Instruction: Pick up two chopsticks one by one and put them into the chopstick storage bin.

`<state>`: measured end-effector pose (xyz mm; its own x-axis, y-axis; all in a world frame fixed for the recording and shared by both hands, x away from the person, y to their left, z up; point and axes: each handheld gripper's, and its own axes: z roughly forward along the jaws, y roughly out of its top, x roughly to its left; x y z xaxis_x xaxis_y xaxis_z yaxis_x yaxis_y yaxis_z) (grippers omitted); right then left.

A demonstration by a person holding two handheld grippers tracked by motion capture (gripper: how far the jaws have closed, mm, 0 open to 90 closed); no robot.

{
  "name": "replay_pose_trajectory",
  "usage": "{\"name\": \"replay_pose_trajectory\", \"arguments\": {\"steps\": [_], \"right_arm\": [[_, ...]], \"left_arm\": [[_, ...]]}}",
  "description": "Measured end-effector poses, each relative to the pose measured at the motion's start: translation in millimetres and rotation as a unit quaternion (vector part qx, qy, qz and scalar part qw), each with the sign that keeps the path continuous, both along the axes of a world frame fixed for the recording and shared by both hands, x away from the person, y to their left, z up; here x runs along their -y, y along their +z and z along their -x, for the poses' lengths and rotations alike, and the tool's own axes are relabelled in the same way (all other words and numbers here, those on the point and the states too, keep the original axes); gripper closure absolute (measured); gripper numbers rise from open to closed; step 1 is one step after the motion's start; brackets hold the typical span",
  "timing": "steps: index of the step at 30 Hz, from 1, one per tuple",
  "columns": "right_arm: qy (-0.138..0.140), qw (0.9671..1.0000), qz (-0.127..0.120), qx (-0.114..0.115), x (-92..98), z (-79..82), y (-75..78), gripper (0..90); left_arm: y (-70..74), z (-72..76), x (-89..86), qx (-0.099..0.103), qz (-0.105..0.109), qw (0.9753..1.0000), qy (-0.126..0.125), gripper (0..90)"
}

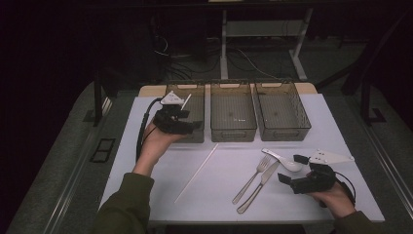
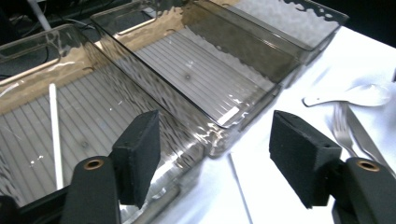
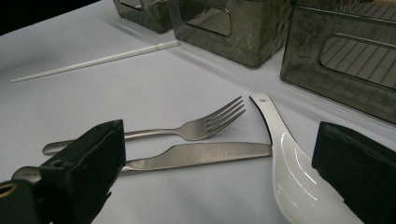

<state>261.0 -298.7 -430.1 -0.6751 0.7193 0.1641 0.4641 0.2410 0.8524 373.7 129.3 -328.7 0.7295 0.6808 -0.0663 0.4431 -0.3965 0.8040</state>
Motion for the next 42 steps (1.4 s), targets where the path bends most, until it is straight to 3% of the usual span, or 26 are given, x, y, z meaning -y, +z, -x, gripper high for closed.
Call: {"name": "replay_pose_trajectory", "arguments": {"steps": [8, 17, 24, 34, 42], "right_arm": [[0.0, 1.0, 0.0, -0.002, -0.2, 0.7, 0.2, 2.9], [-0.001, 1.0, 0.003, -0.001, -0.5, 0.0, -0.4, 2.9], [-0.002, 1.0, 0.003, 0.0, -0.7, -0.5, -0.8, 3.0], [-0.003, 1.0, 0.004, 0.0, -0.4, -0.5, -0.8, 3.0], [-0.003, 1.0, 0.005, -0.001, -0.6, -0.7, -0.9, 3.0]], "left_arm": [[-16.3, 27.3, 3.2, -0.001, 0.007, 1.0, -0.004, 25.9], [-41.8, 53.2, 9.8, -0.001, -0.009, 0.9999, -0.013, 24.9], [-62.6, 62.7, 11.8, -0.008, -0.02, 0.9997, -0.015, 25.7], [-87.1, 65.8, 10.2, -0.038, -0.022, 0.9989, -0.02, 47.4], [-99.2, 62.6, 16.2, -0.046, -0.03, 0.9984, -0.008, 64.1]]}}
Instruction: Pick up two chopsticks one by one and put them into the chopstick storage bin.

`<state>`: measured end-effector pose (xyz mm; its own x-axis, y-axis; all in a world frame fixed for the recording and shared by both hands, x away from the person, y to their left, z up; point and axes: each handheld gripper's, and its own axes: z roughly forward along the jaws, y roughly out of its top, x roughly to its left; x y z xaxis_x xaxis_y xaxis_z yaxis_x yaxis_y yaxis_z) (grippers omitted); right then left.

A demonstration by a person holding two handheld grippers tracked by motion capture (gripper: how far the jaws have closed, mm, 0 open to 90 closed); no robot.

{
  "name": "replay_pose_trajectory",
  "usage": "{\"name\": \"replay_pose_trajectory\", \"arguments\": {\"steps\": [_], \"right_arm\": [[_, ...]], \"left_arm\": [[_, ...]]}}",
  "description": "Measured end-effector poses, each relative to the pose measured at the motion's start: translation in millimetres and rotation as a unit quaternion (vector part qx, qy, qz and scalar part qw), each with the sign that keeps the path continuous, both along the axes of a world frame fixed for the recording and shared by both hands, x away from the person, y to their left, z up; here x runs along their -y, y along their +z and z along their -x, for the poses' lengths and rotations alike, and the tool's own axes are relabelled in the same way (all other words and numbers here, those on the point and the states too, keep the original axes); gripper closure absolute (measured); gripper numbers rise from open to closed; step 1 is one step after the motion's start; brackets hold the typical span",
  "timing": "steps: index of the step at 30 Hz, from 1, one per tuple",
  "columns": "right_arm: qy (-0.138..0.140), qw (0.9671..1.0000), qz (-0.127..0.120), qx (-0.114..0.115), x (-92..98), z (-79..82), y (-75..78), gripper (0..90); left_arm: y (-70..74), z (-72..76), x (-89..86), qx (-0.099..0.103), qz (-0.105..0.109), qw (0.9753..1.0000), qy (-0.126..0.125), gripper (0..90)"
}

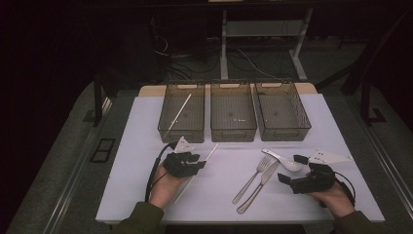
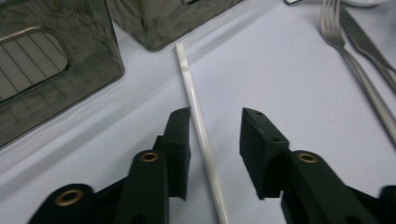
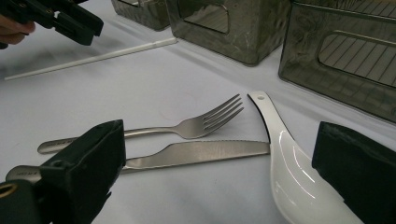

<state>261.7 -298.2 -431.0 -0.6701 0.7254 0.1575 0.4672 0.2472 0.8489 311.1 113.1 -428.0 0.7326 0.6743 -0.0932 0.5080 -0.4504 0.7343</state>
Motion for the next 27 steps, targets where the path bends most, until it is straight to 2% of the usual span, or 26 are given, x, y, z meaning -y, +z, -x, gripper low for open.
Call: {"name": "replay_pose_trajectory", "arguments": {"steps": [2, 5, 16, 27], "right_arm": [[0.0, 1.0, 0.0, 0.0, 0.0, 0.0, 0.0, 3.0], [0.001, 1.0, 0.001, 0.001, 0.0, -0.2, -0.2, 3.0], [0.001, 1.0, 0.002, 0.0, -0.3, -0.1, -0.2, 2.9], [0.0, 1.0, 0.003, 0.001, -0.2, -0.1, -0.2, 3.0]], "left_arm": [[-2.5, -1.3, 1.4, -0.006, -0.002, 1.0, 0.0, 65.7], [-6.0, -3.9, 3.0, -0.005, -0.018, 0.9998, -0.006, 67.7], [-16.0, -8.7, 8.7, -0.015, -0.038, 0.9992, -0.006, 74.5], [-17.6, -8.6, 9.7, -0.002, -0.054, 0.9985, -0.014, 80.4]]}}
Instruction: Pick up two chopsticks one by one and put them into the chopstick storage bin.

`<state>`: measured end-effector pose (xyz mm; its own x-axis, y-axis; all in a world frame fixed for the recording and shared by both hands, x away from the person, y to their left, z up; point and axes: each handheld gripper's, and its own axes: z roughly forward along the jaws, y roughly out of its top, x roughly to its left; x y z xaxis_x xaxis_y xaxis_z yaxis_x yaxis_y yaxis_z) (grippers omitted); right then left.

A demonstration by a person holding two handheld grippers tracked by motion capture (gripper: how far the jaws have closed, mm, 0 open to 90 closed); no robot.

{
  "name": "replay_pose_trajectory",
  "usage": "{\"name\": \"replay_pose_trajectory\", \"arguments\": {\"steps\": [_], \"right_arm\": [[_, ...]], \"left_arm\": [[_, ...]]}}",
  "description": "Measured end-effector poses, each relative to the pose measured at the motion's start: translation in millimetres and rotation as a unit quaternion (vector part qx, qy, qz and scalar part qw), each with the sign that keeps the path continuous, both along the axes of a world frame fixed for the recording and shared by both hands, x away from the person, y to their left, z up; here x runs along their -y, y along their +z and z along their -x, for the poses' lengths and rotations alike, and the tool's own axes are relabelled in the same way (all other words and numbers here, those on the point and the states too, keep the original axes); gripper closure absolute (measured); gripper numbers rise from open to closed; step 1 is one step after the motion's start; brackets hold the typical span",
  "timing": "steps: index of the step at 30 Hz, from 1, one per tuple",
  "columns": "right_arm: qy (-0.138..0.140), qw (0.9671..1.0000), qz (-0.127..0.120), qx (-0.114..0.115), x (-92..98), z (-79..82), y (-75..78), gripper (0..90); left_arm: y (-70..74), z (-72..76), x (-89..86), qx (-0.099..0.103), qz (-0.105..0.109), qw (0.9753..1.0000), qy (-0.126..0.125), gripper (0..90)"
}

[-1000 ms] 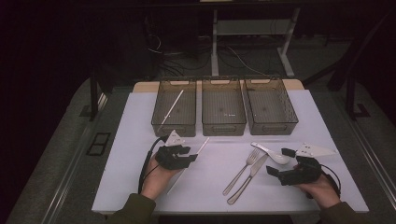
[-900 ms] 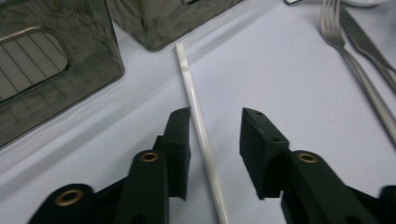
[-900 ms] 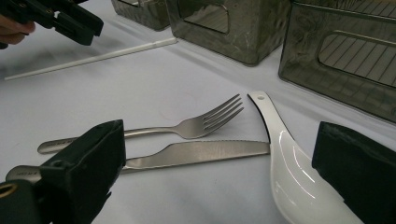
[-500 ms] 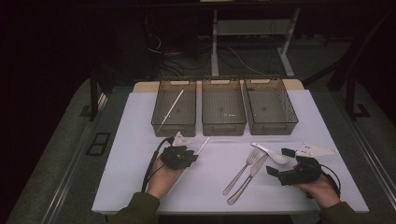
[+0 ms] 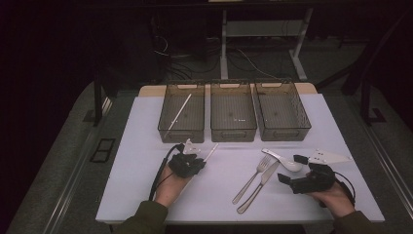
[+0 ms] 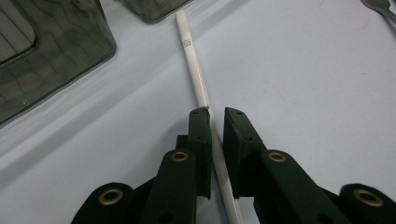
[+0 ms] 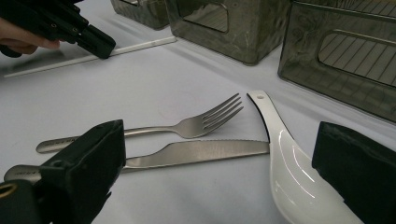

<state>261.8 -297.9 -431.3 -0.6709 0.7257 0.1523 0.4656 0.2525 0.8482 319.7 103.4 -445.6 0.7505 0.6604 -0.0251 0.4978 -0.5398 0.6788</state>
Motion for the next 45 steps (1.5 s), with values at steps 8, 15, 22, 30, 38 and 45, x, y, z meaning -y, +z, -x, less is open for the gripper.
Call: {"name": "replay_pose_trajectory", "arguments": {"steps": [8, 15, 22, 30, 38, 45], "right_arm": [[0.0, 1.0, -0.001, 0.0, 0.2, 0.0, 0.1, 3.0], [0.0, 1.0, -0.002, 0.001, 0.4, 0.4, 0.4, 3.0], [-0.001, 1.0, -0.003, 0.0, 0.8, 0.7, 0.8, 3.0], [-0.001, 1.0, -0.002, 0.0, 0.4, 0.8, 0.7, 3.0], [0.004, 1.0, -0.002, 0.002, -0.6, 1.0, 0.5, 2.9], [0.009, 0.9999, 0.004, 0.004, -4.7, 0.8, -2.6, 2.9]], "left_arm": [[0.5, -0.8, -1.4, -0.008, 0.007, 0.9999, 0.0, 81.9], [1.0, -0.4, -3.8, -0.016, 0.012, 0.9997, -0.016, 83.3], [-0.5, 3.7, -2.4, -0.009, 0.01, 0.9998, -0.017, 82.0], [-0.2, 3.7, -3.2, -0.014, 0.014, 0.9997, -0.012, 83.9], [7.4, 4.8, -6.2, -0.009, 0.022, 0.9995, -0.023, 84.0], [16.6, 6.1, -10.6, -0.01, 0.032, 0.999, -0.031, 83.9]]}}
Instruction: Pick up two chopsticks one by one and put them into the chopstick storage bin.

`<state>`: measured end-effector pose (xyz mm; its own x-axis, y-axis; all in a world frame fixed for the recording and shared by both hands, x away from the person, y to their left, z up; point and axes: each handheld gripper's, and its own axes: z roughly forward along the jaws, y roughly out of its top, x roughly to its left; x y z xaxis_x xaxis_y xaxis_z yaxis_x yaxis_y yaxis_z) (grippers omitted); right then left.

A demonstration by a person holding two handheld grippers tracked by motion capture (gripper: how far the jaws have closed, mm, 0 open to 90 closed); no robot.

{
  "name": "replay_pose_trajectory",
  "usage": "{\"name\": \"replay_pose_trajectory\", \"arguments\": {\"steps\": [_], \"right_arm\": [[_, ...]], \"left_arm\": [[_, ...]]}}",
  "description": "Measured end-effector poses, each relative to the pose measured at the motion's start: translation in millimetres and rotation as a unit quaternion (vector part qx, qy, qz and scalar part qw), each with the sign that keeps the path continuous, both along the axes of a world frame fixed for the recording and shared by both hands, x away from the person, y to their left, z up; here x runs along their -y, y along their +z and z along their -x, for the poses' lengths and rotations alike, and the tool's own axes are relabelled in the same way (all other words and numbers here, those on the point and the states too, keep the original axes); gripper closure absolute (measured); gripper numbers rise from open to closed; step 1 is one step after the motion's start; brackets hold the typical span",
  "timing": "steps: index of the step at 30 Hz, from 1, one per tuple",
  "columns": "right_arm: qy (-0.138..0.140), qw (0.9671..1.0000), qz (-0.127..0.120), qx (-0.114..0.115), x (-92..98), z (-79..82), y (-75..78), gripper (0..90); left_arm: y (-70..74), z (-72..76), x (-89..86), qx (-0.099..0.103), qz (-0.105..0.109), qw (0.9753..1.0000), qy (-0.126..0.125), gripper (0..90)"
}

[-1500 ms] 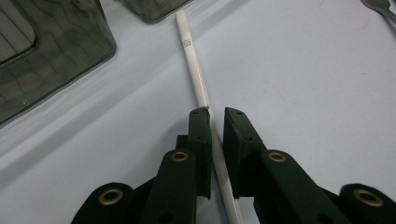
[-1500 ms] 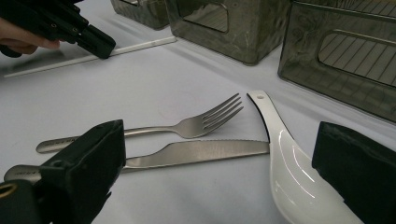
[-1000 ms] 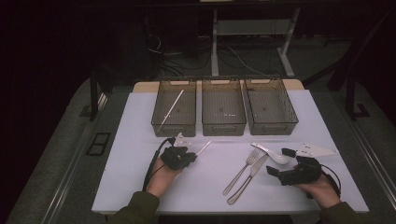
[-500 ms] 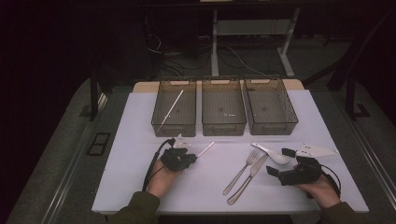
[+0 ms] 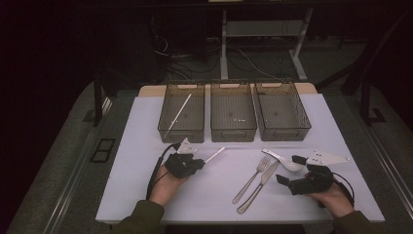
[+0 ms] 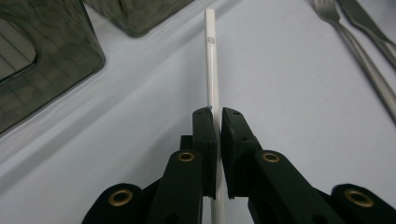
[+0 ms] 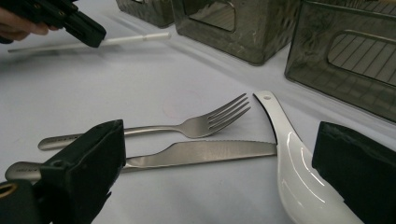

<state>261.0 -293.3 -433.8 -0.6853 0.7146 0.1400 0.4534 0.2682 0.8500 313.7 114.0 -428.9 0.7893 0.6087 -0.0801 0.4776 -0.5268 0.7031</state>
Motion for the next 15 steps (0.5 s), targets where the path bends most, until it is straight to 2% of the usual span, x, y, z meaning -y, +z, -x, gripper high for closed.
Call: {"name": "replay_pose_trajectory", "arguments": {"steps": [2, 15], "right_arm": [[-0.001, 1.0, 0.002, -0.002, -1.1, -0.2, -0.7, 2.9], [-0.004, 1.0, -0.002, -0.005, 1.2, -1.6, -0.9, 2.9]], "left_arm": [[2.7, 0.4, -1.4, -0.002, 0.008, 1.0, -0.001, 83.9], [20.4, 2.8, -6.6, -0.001, 0.025, 0.9995, -0.017, 83.9]]}}
